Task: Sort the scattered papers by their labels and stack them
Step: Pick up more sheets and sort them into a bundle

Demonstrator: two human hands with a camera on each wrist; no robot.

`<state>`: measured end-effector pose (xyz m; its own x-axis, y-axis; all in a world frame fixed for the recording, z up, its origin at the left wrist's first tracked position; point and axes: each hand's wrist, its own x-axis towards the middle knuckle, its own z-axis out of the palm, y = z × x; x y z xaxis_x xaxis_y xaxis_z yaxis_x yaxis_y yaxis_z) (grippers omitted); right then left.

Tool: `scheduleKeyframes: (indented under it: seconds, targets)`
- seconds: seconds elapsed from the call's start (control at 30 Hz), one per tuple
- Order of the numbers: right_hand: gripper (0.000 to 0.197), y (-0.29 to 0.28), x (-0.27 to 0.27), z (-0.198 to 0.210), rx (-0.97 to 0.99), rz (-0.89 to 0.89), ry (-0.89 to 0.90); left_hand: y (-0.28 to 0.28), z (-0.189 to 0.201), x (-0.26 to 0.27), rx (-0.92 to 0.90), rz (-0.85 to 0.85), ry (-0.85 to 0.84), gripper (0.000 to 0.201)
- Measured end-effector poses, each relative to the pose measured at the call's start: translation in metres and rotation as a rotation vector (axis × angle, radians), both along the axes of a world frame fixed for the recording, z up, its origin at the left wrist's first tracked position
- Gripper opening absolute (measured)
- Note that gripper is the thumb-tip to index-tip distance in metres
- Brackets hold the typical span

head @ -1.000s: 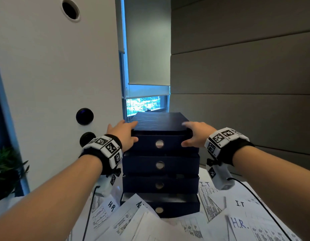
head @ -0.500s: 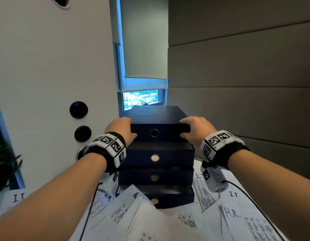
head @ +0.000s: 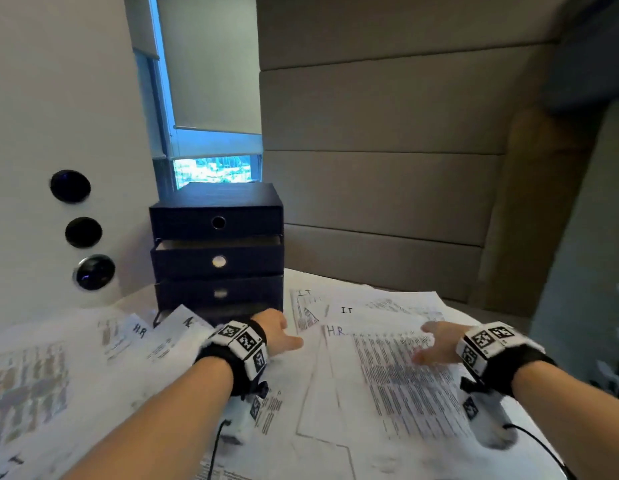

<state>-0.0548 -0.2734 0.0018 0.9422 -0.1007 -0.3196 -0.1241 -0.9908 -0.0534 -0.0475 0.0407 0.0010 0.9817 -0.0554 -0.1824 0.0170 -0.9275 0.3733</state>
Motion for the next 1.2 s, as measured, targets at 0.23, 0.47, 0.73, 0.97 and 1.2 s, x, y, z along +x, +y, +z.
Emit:
scheduleKeyframes:
  seconds: [0.23,0.47,0.73,0.97,1.2]
  targets:
    - [0.098,-0.042,0.038,-0.031,0.053,-0.123,0.016,-0.062,-0.036,0.046,0.016,-0.002,0.029,0.081]
    - [0.119,-0.053,0.094,-0.036,-0.002,-0.030,0.025,-0.082,-0.041,0.078,0.265,0.000,0.119,0.104]
    - [0.078,-0.055,0.107,-0.031,0.113,0.018,0.066,-0.075,-0.044,0.087,0.128,-0.027,0.109,0.054]
    - [0.100,-0.058,0.110,-0.035,0.098,-0.141,-0.024,-0.076,-0.037,0.088,0.119,-0.016,0.092,0.076]
    - [0.062,-0.065,0.119,-0.032,0.313,-0.182,-0.009,-0.078,-0.042,0.104,0.148,0.057,0.154,0.088]
